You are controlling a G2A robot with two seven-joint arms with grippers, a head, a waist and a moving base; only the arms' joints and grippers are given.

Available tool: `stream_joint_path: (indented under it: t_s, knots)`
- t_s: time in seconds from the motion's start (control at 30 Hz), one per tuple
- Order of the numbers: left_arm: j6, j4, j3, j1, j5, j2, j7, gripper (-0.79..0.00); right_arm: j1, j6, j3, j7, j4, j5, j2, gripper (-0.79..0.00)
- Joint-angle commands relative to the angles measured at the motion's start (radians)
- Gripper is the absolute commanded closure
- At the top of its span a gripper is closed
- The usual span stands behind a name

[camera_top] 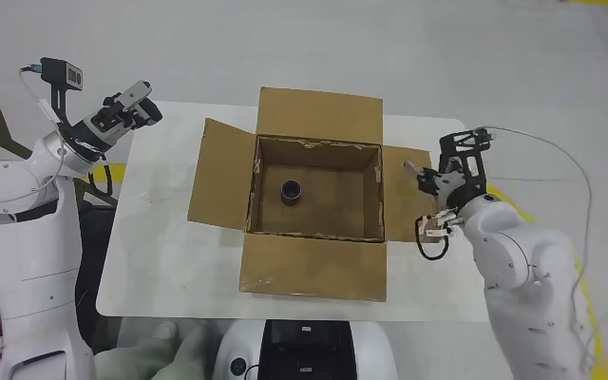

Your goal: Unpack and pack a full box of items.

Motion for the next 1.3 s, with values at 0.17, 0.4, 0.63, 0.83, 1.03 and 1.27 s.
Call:
stream_joint_path:
  t_s: [0.17,0.4,0.63,0.83,1.03,1.27]
  knots:
    - [0.0,0.0,0.0,0.0,0.0,0.0,0.0,-0.785,0.076,-0.026,-0.152,0.04,0.051,0.098,-0.013,-0.57]
    - [0.0,0.0,0.0,0.0,0.0,0.0,0.0,-0.785,0.148,-0.04,-0.315,0.029,0.132,0.13,-0.033,-0.579]
    - [0.0,0.0,0.0,0.0,0.0,0.0,0.0,-0.785,0.191,-0.101,-0.41,0.022,0.213,0.128,-0.043,-0.502]
    - [0.0,0.0,0.0,0.0,0.0,0.0,0.0,-0.785,0.199,-0.112,-0.417,0.02,0.232,0.143,-0.045,-0.496]
    - [0.0,0.0,0.0,0.0,0.0,0.0,0.0,-0.785,0.199,-0.112,-0.417,0.02,0.232,0.143,-0.045,-0.496]
    - [0.0,0.0,0.0,0.0,0.0,0.0,0.0,-0.785,0.199,-0.112,-0.417,0.02,0.232,0.143,-0.045,-0.462]
